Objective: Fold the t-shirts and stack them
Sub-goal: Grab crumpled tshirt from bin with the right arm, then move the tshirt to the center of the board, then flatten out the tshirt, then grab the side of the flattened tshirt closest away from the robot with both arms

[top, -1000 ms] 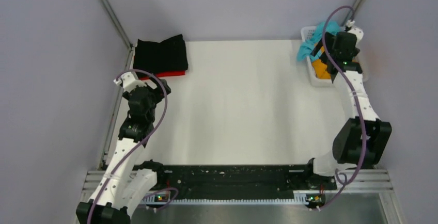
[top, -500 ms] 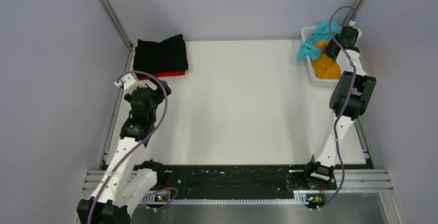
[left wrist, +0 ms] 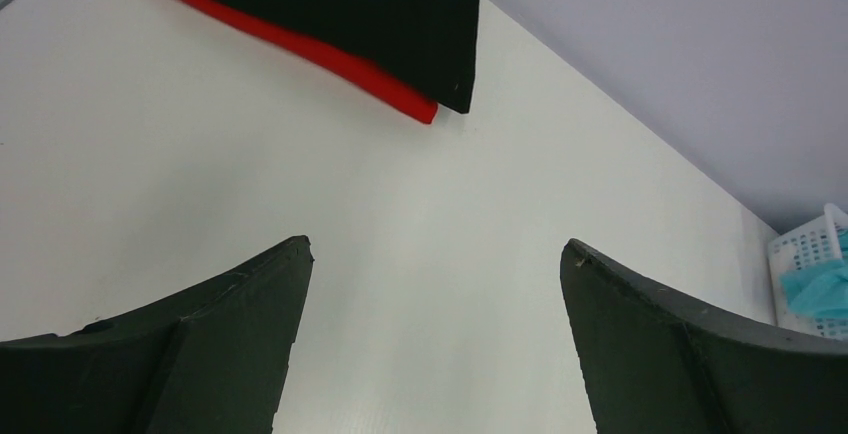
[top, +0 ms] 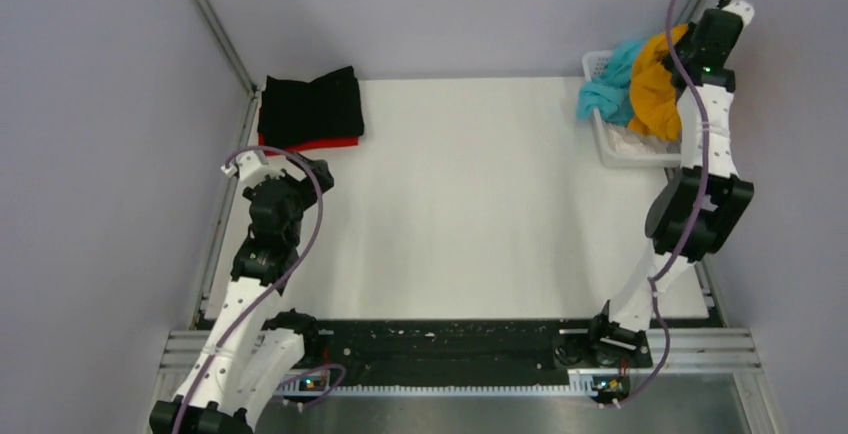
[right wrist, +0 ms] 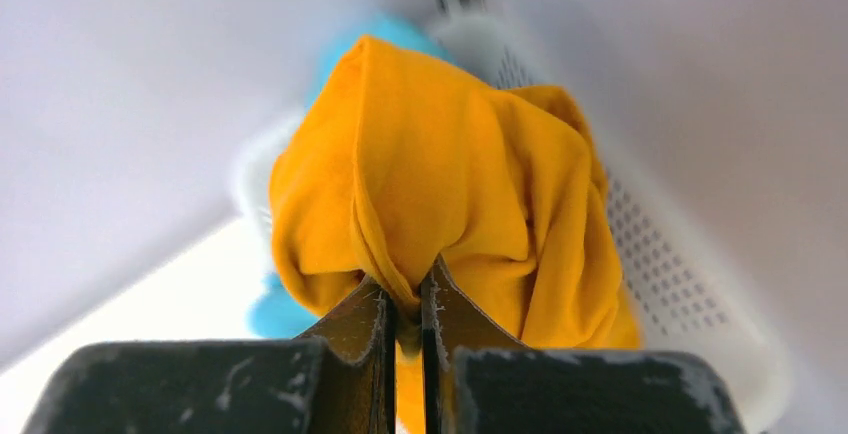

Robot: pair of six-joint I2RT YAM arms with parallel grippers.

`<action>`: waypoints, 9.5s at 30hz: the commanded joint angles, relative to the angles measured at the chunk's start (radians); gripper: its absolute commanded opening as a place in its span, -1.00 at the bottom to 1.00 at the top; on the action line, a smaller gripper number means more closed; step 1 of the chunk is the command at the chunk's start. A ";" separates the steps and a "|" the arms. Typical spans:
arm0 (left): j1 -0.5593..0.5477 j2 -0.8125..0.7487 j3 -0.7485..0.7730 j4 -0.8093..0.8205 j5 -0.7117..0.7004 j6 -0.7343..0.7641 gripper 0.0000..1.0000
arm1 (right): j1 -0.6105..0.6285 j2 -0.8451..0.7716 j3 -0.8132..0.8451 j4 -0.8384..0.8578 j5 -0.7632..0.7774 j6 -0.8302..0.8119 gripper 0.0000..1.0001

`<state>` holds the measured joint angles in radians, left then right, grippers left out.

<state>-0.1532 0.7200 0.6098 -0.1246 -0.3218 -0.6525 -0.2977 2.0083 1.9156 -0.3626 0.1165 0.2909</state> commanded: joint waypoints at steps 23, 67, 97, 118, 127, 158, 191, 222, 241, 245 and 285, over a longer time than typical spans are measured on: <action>0.001 0.050 0.114 -0.147 0.135 -0.025 0.97 | 0.480 -0.758 -0.731 0.198 -0.340 0.082 0.15; -1.081 1.134 0.570 -0.264 0.232 0.031 0.91 | 0.508 -0.514 -0.809 -0.073 -0.027 0.177 0.97; -1.100 0.894 0.273 -0.394 -0.344 -0.348 -1.00 | 0.557 -0.332 -0.780 0.096 -0.108 0.136 0.76; -0.619 0.308 0.340 -0.391 -0.548 -0.071 -1.00 | 0.655 0.049 -0.580 0.076 0.168 0.121 -0.86; -0.536 0.242 0.406 -0.317 -0.532 0.064 -1.00 | 0.658 -0.344 -0.735 0.176 0.228 0.077 -1.00; -0.526 0.209 1.441 -0.415 0.145 0.570 -1.00 | 0.659 -1.053 0.084 -0.164 -0.044 -0.233 -1.00; -0.176 1.382 1.277 -0.158 -0.171 0.539 0.98 | 0.501 -0.206 -0.545 0.305 0.245 -0.040 0.96; -0.174 1.436 0.967 -0.215 0.098 0.208 0.98 | 0.487 -0.133 -0.792 0.193 0.143 0.131 0.97; -0.123 1.879 1.689 -0.371 0.390 0.253 0.97 | 0.388 0.086 -0.461 0.125 0.079 0.118 0.97; -0.118 1.852 1.715 -0.377 0.431 0.243 0.97 | 0.388 0.097 -0.398 0.090 0.050 0.092 0.97; -0.977 0.081 -0.106 -0.744 0.029 -0.608 0.88 | 0.436 -1.009 -1.275 -0.003 -0.020 0.316 0.97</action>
<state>-1.0393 0.8913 0.5739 -0.8768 -0.3305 -1.1004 0.1413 1.0664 0.6693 -0.3237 0.1059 0.5880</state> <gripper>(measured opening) 0.945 0.986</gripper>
